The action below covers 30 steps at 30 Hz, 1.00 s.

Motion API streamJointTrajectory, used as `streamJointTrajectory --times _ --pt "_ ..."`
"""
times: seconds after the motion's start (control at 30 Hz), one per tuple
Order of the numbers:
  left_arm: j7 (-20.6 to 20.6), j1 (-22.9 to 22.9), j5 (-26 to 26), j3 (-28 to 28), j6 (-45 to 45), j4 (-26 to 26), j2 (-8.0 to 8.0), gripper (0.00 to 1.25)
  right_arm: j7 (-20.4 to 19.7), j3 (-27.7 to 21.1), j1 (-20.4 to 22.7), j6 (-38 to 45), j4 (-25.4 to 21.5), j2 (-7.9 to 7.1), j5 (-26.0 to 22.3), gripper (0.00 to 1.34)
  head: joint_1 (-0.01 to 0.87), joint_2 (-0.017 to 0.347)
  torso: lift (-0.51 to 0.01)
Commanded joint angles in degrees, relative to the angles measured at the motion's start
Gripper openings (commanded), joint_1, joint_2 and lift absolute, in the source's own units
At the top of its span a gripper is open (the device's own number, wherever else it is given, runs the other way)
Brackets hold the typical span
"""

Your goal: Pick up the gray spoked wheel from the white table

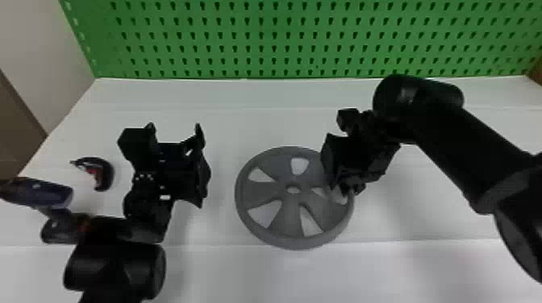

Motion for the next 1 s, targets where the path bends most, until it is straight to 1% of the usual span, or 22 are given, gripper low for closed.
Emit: streamJointTrajectory --times 0.0,0.97 --pt "0.0 0.0 0.0 0.0 0.09 0.0 0.0 1.04 0.0 0.45 -0.02 0.08 0.0 0.06 -0.17 0.34 0.77 0.044 -0.098" --pt "0.09 -0.09 0.08 -0.09 0.53 0.0 0.0 1.04 0.0 -0.25 -0.1 0.08 0.26 0.06 -0.88 0.34 0.77 0.044 -0.098"
